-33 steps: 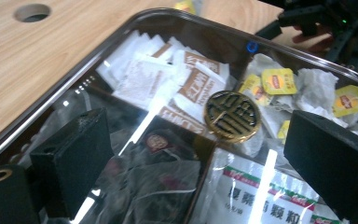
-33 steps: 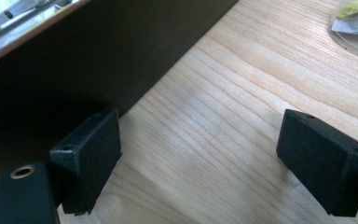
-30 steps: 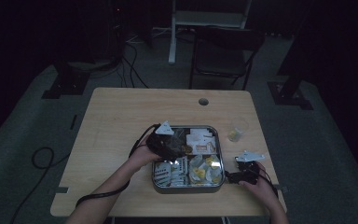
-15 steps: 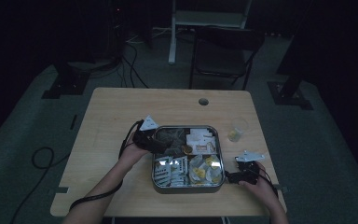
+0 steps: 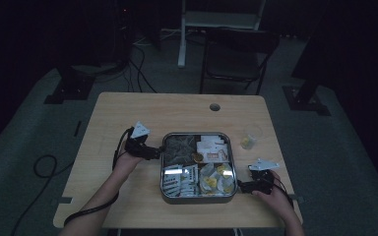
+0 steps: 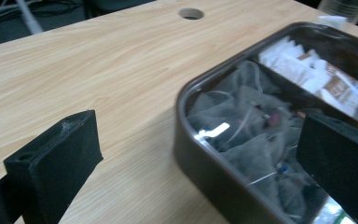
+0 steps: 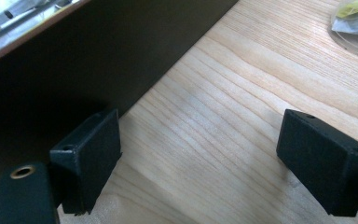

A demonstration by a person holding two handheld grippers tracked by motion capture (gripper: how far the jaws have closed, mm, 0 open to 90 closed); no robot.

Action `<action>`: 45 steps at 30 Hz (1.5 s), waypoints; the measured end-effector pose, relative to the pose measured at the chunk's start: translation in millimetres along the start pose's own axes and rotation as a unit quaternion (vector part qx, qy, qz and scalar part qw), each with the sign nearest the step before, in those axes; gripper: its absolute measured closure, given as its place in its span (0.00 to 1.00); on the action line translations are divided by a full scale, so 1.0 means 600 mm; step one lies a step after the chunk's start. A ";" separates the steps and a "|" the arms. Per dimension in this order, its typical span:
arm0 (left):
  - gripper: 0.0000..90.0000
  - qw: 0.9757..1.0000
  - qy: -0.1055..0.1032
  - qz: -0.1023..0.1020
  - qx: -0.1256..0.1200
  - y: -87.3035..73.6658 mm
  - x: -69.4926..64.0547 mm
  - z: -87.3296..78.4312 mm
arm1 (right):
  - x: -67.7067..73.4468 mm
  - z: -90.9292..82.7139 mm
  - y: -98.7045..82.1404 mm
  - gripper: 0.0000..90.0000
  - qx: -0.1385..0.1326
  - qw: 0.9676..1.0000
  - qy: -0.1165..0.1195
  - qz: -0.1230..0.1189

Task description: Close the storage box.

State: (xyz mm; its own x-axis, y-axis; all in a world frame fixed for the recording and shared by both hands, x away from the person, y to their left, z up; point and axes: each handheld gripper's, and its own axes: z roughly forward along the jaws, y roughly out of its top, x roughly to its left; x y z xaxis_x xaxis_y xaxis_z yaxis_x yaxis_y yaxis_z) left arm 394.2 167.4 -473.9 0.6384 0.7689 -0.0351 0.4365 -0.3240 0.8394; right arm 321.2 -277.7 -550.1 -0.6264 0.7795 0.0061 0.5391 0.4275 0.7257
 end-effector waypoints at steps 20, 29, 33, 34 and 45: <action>0.00 0.998 0.049 -0.045 0.009 -0.067 0.056 -0.037 | 0.000 0.000 0.000 0.15 0.000 1.000 0.000 -0.001; 0.00 0.995 0.065 -0.069 0.015 -0.108 0.074 -0.062 | 0.000 0.000 0.000 0.15 0.000 1.000 0.000 0.000; 0.00 0.994 0.071 -0.077 0.016 -0.124 0.076 -0.075 | 0.000 0.000 0.000 0.15 0.000 1.000 0.000 0.000; 0.00 0.994 0.074 -0.077 0.018 -0.128 0.076 -0.078 | 0.000 0.000 0.000 0.15 0.000 1.000 0.000 0.000; 0.00 0.992 0.084 -0.092 0.022 -0.171 0.077 -0.107 | 0.000 0.000 0.000 0.15 0.000 1.000 0.000 -0.001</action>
State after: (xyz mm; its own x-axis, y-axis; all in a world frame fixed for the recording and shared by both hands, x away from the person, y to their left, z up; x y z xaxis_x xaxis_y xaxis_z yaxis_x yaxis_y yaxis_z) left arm 338.3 271.6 -527.2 0.4323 0.8970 -0.0924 0.5660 -0.1901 0.8022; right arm 321.3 -277.7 -550.2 -0.6271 0.7789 0.0052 0.5378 0.4281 0.7263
